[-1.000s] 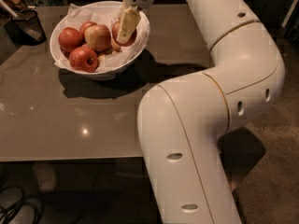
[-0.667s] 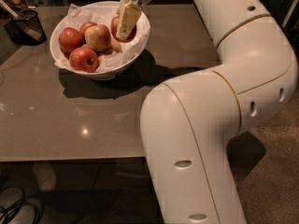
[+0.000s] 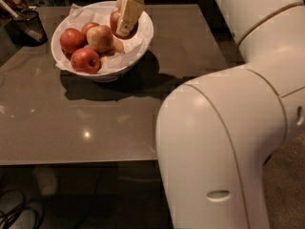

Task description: Pick apple from white bowl

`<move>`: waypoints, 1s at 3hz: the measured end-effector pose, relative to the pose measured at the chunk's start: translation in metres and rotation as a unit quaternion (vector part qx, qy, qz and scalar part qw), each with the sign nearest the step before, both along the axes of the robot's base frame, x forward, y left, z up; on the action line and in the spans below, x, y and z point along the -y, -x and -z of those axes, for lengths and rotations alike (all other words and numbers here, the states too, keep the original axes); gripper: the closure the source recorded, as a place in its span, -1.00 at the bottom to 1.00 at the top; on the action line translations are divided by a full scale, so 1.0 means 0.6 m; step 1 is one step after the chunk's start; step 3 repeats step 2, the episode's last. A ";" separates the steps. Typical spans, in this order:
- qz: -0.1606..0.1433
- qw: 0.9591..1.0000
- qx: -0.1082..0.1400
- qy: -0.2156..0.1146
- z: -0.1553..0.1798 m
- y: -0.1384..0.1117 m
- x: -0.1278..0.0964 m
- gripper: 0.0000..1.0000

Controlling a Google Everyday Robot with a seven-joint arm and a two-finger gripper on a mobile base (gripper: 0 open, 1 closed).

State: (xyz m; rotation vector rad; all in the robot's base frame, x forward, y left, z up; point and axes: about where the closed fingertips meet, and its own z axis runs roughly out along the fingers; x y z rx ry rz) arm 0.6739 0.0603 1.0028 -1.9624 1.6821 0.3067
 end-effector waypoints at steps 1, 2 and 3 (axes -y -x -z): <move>-0.022 1.000 0.013 -0.012 -0.021 0.075 -0.007 1.00; -0.024 1.000 -0.003 -0.004 0.006 0.093 -0.008 1.00; -0.024 1.000 -0.003 -0.004 0.006 0.093 -0.008 1.00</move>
Offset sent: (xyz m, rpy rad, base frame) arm -0.1032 -0.0011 0.0031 0.0166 -0.0564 0.0036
